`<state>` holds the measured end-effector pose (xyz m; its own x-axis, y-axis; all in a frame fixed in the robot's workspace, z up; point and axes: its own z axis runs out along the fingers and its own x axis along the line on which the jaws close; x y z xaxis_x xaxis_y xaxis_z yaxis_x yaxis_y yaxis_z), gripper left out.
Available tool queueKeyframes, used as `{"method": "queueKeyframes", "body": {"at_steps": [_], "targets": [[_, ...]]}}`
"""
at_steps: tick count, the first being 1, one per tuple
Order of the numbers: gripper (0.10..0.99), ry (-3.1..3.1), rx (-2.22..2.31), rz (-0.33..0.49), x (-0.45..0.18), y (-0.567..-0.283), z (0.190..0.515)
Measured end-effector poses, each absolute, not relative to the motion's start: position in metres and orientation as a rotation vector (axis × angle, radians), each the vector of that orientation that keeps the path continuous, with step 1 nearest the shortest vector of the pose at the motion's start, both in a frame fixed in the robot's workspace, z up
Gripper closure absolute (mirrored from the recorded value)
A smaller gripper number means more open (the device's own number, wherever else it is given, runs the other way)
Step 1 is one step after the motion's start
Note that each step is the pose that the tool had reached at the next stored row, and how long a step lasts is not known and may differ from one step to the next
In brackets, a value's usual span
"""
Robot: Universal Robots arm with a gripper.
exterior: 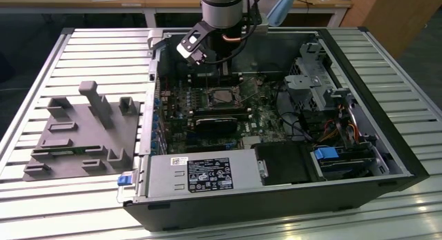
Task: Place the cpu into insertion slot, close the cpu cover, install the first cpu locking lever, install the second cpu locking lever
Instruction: 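Close the cpu cover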
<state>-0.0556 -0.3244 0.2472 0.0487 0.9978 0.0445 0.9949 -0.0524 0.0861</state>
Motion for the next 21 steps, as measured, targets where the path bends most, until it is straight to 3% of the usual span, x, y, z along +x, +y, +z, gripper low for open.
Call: {"method": "queueKeyframes", "body": {"at_steps": [21], "targets": [[0.980,2.140,2.252,0.142,-0.054,-0.324,0.263]]}}
